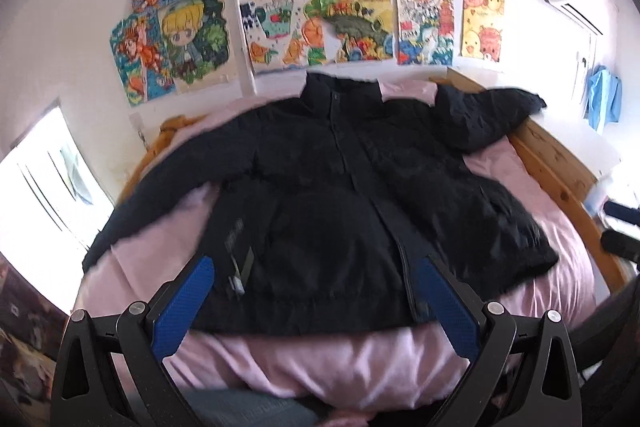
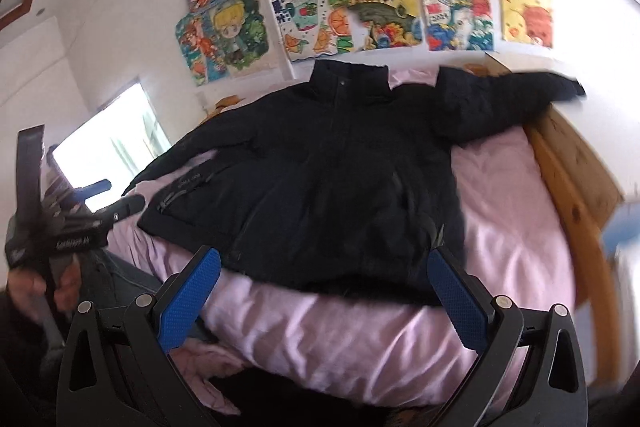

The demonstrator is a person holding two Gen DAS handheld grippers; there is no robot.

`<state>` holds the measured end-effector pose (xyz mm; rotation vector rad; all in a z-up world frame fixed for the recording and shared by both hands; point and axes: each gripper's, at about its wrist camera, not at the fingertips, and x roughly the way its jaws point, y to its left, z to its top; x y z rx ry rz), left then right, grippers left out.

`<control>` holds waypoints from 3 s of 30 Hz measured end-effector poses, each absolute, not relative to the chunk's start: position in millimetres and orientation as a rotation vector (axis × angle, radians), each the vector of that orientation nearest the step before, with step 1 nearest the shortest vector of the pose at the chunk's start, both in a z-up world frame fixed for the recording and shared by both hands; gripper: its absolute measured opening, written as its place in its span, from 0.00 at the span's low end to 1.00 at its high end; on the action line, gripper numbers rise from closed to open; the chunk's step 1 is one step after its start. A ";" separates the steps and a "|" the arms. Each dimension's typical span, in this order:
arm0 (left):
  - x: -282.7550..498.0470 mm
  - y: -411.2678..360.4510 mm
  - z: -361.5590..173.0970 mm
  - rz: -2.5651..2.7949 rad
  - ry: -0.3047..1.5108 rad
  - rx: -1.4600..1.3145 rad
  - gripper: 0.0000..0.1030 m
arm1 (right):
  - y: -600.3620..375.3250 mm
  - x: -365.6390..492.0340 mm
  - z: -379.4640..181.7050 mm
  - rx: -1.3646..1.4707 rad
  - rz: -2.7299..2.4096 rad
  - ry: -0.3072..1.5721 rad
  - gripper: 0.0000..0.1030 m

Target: Fold large clothes

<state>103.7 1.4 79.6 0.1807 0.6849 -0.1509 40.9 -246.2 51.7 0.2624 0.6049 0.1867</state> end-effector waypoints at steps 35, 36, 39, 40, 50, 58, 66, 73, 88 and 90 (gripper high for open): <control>374.5 -151.2 6.8 -0.264 0.798 0.195 1.00 | -516.0 379.5 -98.3 0.992 -0.517 0.398 0.79; 377.6 -149.9 1.6 -0.265 0.810 0.181 1.00 | -518.9 382.3 -101.2 1.006 -0.521 0.395 0.77; 383.9 -142.8 -6.9 -0.256 0.832 0.159 1.00 | -523.3 396.3 -111.0 1.015 -0.522 0.393 0.62; 384.3 -140.0 -7.8 -0.245 0.833 0.163 1.00 | -523.1 399.2 -112.7 1.013 -0.524 0.393 0.52; 402.6 -95.1 7.9 -0.138 0.830 0.134 1.00 | -519.6 414.8 -85.6 0.899 -0.630 0.363 0.06; 416.6 -11.5 60.5 -0.062 0.735 -0.140 1.00 | -382.6 481.0 67.1 0.193 -0.479 0.167 0.05; 420.9 90.4 60.7 0.067 0.675 -0.406 1.00 | -141.2 531.1 5.1 -0.792 -0.013 0.287 0.05; 444.4 92.2 27.7 0.003 0.775 -0.364 1.00 | -60.6 502.6 -118.0 -1.269 0.115 0.470 0.11; 427.5 -110.6 13.2 -0.455 0.721 0.346 1.00 | -200.7 345.8 -77.5 -0.424 0.329 0.675 0.71; 419.0 -149.0 -2.4 -0.498 0.707 0.461 1.00 | -239.2 350.0 -85.0 -0.302 0.263 0.707 0.71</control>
